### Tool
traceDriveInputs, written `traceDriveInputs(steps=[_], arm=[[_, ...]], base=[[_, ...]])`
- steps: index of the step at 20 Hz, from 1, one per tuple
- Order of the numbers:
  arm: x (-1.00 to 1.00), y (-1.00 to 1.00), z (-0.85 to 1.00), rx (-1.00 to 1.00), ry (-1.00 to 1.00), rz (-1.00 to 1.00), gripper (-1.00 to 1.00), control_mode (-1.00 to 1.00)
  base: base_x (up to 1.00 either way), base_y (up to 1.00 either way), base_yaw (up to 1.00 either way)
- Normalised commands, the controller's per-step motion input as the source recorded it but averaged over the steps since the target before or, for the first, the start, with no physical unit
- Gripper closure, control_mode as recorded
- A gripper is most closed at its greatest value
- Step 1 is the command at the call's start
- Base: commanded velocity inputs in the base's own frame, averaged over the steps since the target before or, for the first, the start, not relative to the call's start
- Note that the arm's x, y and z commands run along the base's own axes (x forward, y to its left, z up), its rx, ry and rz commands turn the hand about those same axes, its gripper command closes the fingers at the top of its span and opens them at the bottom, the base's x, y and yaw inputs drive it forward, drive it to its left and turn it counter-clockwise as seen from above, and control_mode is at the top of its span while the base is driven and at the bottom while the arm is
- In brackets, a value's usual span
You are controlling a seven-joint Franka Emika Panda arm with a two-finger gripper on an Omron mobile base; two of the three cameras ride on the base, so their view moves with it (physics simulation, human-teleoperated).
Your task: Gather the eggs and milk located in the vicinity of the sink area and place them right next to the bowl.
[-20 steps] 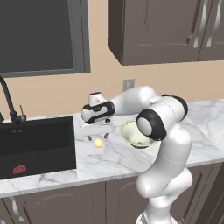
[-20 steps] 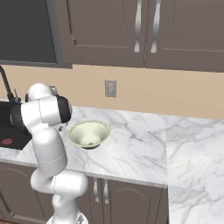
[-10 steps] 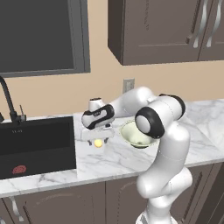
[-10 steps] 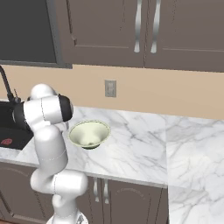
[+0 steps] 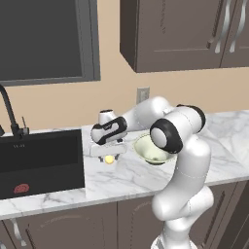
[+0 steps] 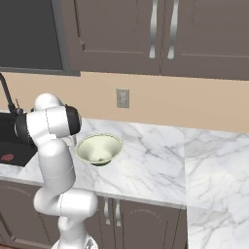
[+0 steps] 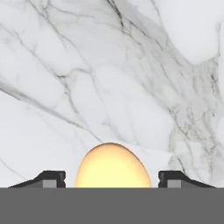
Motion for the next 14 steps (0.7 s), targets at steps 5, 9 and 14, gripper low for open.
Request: traceDriveInputs(steps=[5,9,14], arm=[[0.0,0.0,0.0,0.0,0.0,0.0,1.0,-1.0],[-0.07,0.0,0.0,0.0,-0.03,0.0,1.0,-1.0],[-0.66,0.03,0.17,0.0,-0.25,0.0,1.0,-1.0]], base=[[0.0,0.0,0.0],[0.0,0.0,0.0],[0.0,0.0,0.0]])
